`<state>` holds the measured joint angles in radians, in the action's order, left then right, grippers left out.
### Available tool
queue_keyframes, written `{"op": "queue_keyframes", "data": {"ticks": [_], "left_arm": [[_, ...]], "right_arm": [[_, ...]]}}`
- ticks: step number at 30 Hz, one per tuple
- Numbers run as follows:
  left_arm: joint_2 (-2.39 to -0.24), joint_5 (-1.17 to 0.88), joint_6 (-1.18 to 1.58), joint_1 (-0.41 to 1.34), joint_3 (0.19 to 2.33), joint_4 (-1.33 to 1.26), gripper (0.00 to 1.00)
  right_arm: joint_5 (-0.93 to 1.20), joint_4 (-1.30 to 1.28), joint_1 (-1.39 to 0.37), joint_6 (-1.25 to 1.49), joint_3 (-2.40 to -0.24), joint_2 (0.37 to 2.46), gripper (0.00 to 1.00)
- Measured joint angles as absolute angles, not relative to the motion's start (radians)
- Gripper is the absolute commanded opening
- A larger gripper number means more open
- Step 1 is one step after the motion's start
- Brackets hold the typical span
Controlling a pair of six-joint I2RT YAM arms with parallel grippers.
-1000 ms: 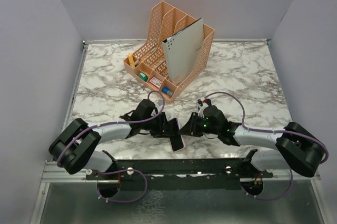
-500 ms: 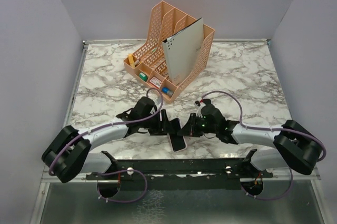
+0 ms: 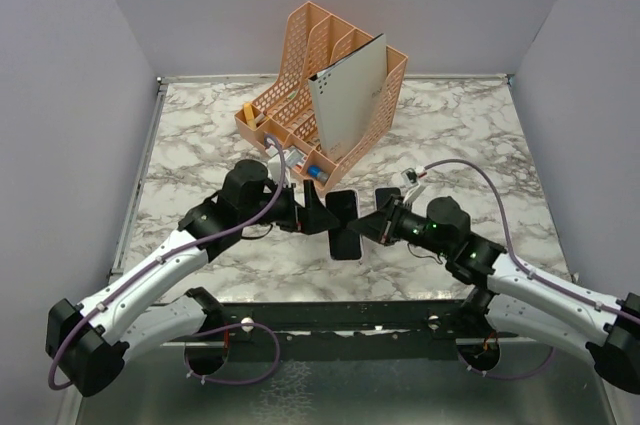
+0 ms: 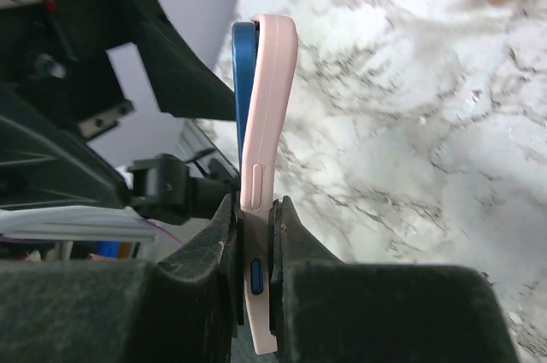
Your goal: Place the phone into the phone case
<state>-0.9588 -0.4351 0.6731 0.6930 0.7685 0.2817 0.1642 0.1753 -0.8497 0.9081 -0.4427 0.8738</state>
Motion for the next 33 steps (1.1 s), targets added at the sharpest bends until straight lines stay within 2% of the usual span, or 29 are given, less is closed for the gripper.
{"op": "queue_keyframes", "data": {"ticks": [8, 20, 23, 27, 30, 33], "left_arm": [[-0.925, -0.507, 0.702, 0.689, 0.768, 0.255, 0.95], [-0.922, -0.645, 0.898, 0.687, 0.611, -0.076, 0.76], [-0.9, -0.666, 0.953, 0.687, 0.574, -0.167, 0.67], [-0.878, -0.673, 0.995, 0.687, 0.57, -0.248, 0.44], [-0.87, -0.674, 1.012, 0.684, 0.568, -0.268, 0.31], [-0.869, -0.674, 1.018, 0.681, 0.564, -0.273, 0.22]], "right_arm": [[0.139, 0.236, -0.85, 0.943, -0.442, 0.713, 0.0], [0.217, 0.495, -0.85, 0.993, -0.313, 0.693, 0.0], [0.247, 0.545, -0.85, 0.997, -0.309, 0.718, 0.01], [0.281, 0.594, -0.85, 0.999, -0.309, 0.762, 0.02], [0.295, 0.629, -0.85, 1.005, -0.31, 0.785, 0.06], [0.311, 0.645, -0.85, 1.005, -0.318, 0.794, 0.13]]}}
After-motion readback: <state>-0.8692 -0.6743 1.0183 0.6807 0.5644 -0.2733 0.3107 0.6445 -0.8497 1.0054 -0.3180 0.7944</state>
